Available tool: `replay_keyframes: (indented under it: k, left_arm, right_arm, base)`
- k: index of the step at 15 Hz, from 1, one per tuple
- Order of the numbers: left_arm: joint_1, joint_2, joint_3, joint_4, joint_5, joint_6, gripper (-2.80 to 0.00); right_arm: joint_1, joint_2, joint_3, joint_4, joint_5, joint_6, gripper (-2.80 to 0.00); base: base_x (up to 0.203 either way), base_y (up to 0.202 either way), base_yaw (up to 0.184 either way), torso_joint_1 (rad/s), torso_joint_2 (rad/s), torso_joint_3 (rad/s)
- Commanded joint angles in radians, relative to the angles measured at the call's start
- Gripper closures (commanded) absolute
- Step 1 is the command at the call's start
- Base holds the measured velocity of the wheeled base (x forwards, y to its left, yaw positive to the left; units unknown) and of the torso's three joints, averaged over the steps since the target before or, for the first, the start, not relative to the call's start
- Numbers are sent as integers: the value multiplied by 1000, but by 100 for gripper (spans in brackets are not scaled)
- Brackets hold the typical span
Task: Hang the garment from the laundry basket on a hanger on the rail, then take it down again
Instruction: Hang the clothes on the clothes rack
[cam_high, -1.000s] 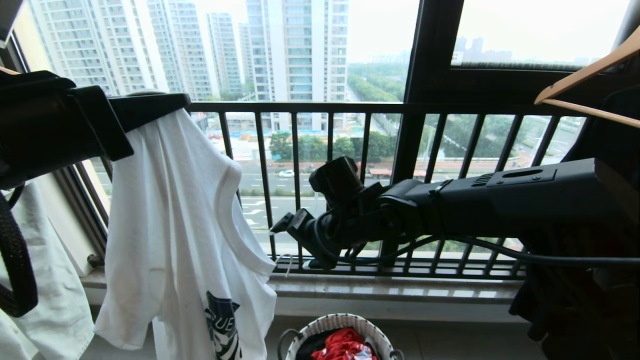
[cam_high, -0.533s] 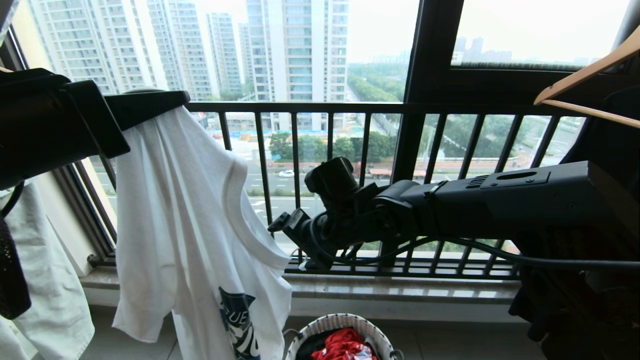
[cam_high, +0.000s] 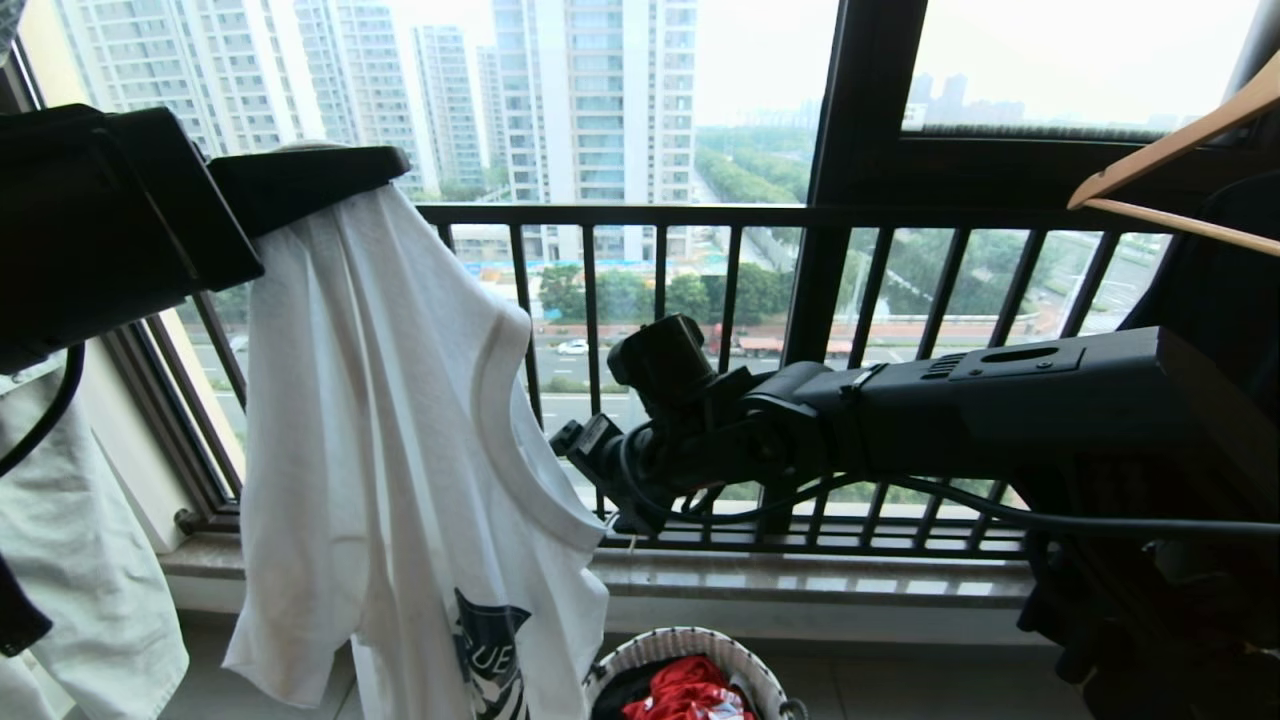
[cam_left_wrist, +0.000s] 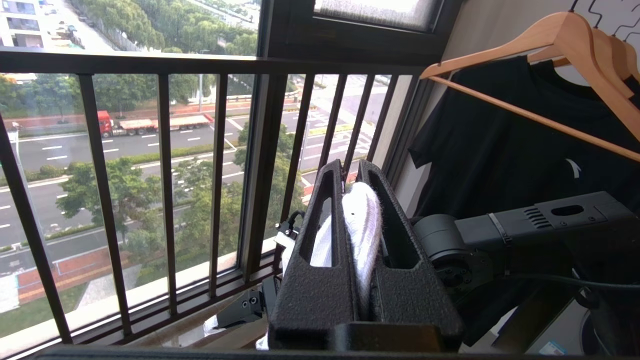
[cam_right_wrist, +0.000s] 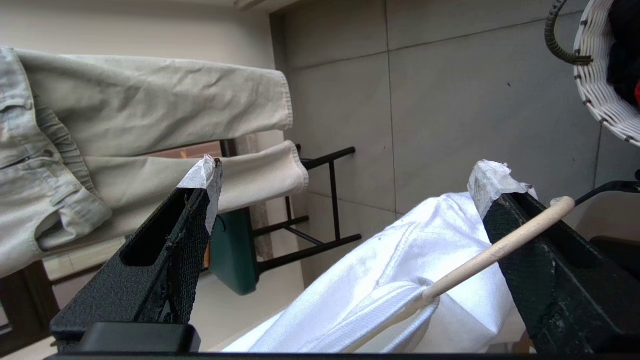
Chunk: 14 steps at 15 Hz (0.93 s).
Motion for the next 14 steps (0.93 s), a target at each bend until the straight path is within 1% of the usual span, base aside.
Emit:
replay_keyframes:
  k: [1,4,5,11,14]
  left_arm:
    - [-5,-6,0,-7,3,-6,0]
    - [-11,-11,2,-7,3,-8,0]
    - [-11,-11,2,-7,3,-9,0]
    - [-11,-5,4,-7,3,-9,0]
    - [-11,-6,5,-7,3,-8,0]
  right_arm:
    - [1,15,-14,-1,-45,2,-280]
    - [1,15,-15,-1,-69,-4,-280]
    - [1,10,-15,-1,-72,-10,0]
    - [1,-6,-14,2,-72,-15,0]
    - [1,-69,-4,4,-79,-13,0]
  base:
    - [0,0,0,0,0,0]
    - [0,0,0,0,0,0]
    - [0,0,0,0,0,0]
    - [0,0,0,0,0,0]
    - [0,0,0,0,0,0]
